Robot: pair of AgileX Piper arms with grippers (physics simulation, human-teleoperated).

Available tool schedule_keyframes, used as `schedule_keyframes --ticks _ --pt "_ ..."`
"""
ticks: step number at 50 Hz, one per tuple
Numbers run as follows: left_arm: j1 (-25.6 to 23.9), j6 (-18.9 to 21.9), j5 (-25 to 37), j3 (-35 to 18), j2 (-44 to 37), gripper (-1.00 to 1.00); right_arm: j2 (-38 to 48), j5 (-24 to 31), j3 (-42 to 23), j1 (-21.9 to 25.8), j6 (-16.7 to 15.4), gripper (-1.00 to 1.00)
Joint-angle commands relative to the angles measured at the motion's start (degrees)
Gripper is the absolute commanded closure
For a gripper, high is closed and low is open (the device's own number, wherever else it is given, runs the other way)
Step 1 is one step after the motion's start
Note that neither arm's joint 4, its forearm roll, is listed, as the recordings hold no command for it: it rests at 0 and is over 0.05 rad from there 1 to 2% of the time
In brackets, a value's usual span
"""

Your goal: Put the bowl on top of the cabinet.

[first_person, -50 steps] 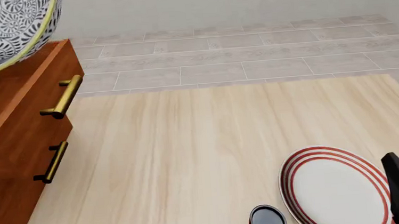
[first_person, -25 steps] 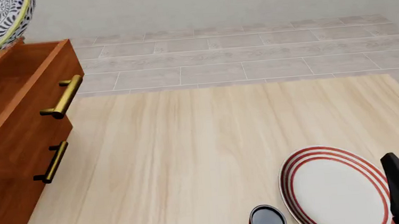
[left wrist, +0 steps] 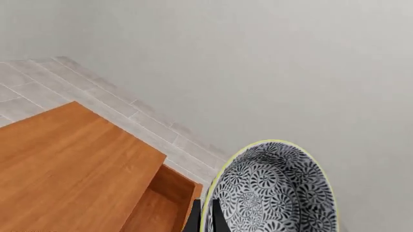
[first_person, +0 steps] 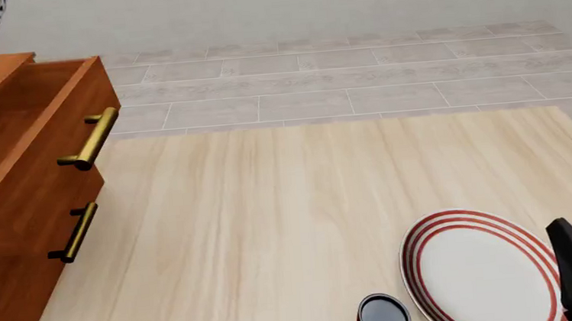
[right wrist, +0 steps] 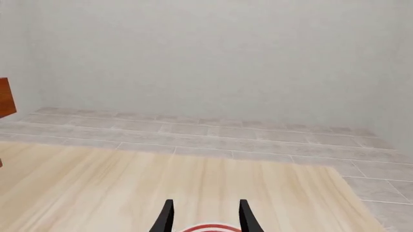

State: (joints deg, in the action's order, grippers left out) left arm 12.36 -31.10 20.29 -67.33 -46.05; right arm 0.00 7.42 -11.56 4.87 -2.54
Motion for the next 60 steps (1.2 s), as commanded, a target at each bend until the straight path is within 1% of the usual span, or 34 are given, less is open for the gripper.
schedule_keyframes --ticks 1,4,5,11,17,43,44,50,51,53,60 --pt "3.82 -1.66 -0.70 -0.16 -1.57 1.00 0.00 0.03 -0.16 0.07 0.04 -1.00" --pt "4.42 -2.30 -0.83 0.07 -2.31 1.00 0.00 -0.07 0.01 -0.01 0.04 -1.00" --pt "5.34 -2.44 -0.88 -0.02 -2.87 1.00 0.00 -0.03 -0.07 -0.01 0.06 -1.00" --pt "5.67 -3.10 -1.21 0.36 -3.30 1.00 0.00 -0.16 0.12 -0.07 0.07 -1.00" --pt "7.09 -3.93 -1.47 0.53 -4.69 1.00 0.00 -0.28 0.22 -0.07 0.06 -1.00" --pt "7.09 -3.93 -1.47 0.53 -4.69 1.00 0.00 -0.74 0.94 -0.08 0.06 -1.00" --pt "11.47 -5.52 -2.48 -0.84 -12.30 1.00 0.00 -0.77 0.96 -0.06 0.05 -1.00" --pt "12.31 -5.92 -2.86 -0.91 -14.47 1.00 0.00 -0.76 0.95 -0.10 -0.03 -1.00" --pt "12.80 -5.31 -2.17 -1.52 -15.40 1.00 0.00 -0.75 0.95 -0.12 -0.03 -1.00" --pt "12.42 -5.77 -2.98 -0.75 -14.97 1.00 0.00 -0.81 1.02 -0.15 -0.01 -1.00" --pt "12.58 -5.55 -2.67 -1.08 -16.28 1.00 0.00 -0.94 1.21 -0.12 0.03 -1.00"
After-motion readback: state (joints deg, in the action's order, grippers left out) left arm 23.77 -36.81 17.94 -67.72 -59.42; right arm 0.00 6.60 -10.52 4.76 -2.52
